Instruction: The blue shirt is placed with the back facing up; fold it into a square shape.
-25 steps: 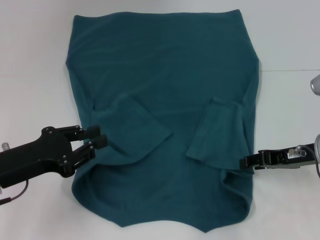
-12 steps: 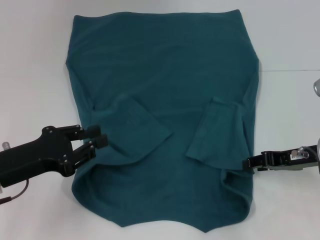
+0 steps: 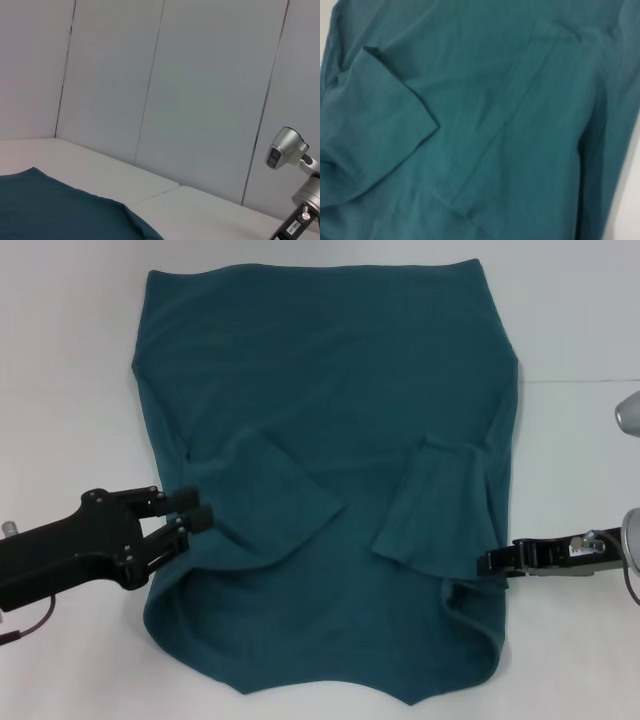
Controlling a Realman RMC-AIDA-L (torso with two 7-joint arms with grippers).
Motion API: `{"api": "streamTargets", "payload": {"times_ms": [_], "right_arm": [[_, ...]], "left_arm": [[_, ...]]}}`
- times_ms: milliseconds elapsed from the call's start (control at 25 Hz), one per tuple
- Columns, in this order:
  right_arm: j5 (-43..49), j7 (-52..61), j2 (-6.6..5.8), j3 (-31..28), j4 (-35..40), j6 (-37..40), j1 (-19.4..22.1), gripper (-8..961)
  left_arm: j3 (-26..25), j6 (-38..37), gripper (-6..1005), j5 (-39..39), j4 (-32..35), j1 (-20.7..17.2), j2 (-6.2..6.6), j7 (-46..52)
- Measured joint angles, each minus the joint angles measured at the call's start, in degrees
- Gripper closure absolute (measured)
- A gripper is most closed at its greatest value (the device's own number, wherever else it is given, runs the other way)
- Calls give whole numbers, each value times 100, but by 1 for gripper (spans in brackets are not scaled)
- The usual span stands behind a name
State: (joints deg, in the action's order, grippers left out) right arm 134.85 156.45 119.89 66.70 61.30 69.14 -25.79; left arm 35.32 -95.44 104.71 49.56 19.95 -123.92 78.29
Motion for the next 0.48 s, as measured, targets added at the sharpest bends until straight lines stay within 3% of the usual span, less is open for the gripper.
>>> {"api": "streamTargets", "payload": {"times_ms": [480], "right_arm": [[-9,-62,-1,-9,-24,-86,-131,483]], "left_arm": [[-116,130,721,-4,-2,-6,3,181]]}}
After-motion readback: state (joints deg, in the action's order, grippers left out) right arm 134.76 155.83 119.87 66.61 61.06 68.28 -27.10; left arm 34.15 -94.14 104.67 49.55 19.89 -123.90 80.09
